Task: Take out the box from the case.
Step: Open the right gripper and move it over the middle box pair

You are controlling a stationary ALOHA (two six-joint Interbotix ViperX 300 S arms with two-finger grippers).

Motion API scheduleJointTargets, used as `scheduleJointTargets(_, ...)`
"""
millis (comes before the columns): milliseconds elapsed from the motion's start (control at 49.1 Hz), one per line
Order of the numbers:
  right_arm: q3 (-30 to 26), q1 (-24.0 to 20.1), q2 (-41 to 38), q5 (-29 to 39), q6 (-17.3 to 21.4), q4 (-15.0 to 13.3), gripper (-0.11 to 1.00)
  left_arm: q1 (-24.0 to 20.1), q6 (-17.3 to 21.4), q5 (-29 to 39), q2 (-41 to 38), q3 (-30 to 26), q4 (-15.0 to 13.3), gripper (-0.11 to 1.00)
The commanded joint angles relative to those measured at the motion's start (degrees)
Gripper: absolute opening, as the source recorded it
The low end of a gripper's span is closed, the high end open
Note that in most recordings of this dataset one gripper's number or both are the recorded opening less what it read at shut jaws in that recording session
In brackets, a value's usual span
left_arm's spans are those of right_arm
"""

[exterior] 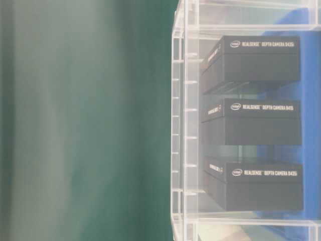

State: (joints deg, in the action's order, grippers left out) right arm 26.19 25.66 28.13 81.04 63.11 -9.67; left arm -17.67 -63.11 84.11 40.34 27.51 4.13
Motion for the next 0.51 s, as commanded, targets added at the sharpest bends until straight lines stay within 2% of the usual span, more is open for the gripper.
scheduleJointTargets(0,-0.7,0.1,0.5,0.1,0.5,-0.4,0.94,-0.4,-0.2,-0.3,0.1,-1.1,0.3,0.93)
scheduleJointTargets(488,-0.7,0.2,0.5,0.2,0.9,-0.5,0.94,-0.6,-0.4,-0.3,0.0,-1.1,0.3,0.93)
